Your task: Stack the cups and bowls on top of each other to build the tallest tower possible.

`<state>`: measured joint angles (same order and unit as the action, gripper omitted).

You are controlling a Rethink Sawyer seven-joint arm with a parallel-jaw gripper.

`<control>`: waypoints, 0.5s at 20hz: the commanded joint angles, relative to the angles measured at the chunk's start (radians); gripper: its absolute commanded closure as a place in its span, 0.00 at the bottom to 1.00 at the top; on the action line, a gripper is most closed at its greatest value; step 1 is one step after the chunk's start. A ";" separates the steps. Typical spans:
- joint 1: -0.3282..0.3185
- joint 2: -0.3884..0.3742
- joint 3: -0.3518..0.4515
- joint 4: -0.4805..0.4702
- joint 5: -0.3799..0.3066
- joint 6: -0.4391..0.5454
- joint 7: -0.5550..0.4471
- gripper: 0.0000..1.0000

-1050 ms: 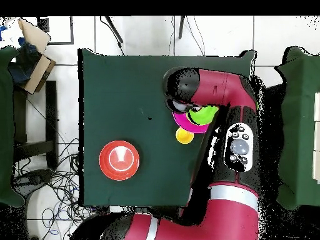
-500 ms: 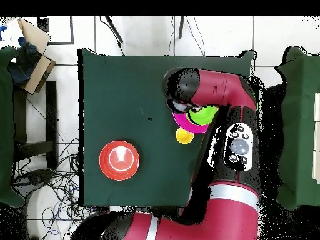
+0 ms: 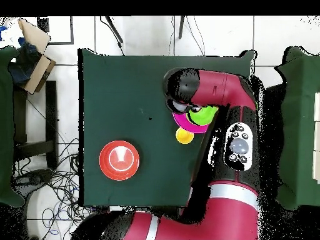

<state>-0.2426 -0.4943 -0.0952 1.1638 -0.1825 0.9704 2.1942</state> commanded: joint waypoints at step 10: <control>-0.034 0.073 0.096 0.008 -0.092 0.030 -0.223 1.00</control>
<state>-0.2473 -0.4927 -0.0952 1.1638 -0.1825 0.9704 2.1942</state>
